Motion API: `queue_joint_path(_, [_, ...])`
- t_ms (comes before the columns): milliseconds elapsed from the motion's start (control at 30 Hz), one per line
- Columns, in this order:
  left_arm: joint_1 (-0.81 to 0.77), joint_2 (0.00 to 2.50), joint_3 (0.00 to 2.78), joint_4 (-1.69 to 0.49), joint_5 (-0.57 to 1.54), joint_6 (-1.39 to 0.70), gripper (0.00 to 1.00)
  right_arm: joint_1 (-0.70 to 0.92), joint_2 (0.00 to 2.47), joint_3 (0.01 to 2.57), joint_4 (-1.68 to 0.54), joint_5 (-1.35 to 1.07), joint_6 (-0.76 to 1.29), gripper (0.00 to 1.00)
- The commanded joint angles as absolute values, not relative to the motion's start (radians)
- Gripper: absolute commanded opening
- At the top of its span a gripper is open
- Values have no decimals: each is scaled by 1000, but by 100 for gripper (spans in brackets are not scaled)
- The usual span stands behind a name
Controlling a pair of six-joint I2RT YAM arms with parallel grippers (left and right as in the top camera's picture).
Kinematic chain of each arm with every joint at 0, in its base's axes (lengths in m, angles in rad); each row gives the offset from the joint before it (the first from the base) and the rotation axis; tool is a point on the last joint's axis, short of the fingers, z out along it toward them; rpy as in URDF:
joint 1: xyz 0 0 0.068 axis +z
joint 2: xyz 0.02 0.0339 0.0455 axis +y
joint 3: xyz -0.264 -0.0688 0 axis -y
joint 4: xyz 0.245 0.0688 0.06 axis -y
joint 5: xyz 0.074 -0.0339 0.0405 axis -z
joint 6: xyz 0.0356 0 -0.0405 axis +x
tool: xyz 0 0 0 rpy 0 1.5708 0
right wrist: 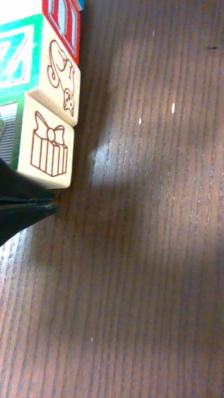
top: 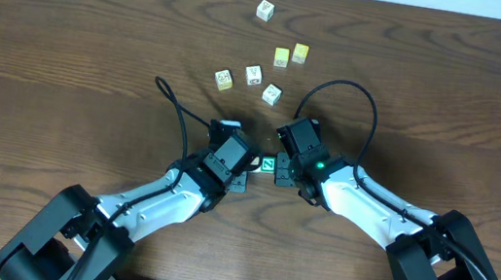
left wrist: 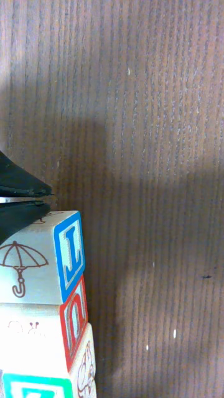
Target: Lift 4 blocks
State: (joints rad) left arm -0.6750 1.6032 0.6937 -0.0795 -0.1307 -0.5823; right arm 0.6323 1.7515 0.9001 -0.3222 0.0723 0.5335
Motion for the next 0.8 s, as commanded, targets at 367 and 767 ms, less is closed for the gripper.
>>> queue_joint_path(367, [-733, 1599, 759, 1, 138, -570, 7, 673, 1746, 940, -291, -285, 522, 1])
queue_joint_path(767, [-733, 1599, 759, 1, 138, -570, 7, 673, 1746, 940, -283, -285, 519, 7])
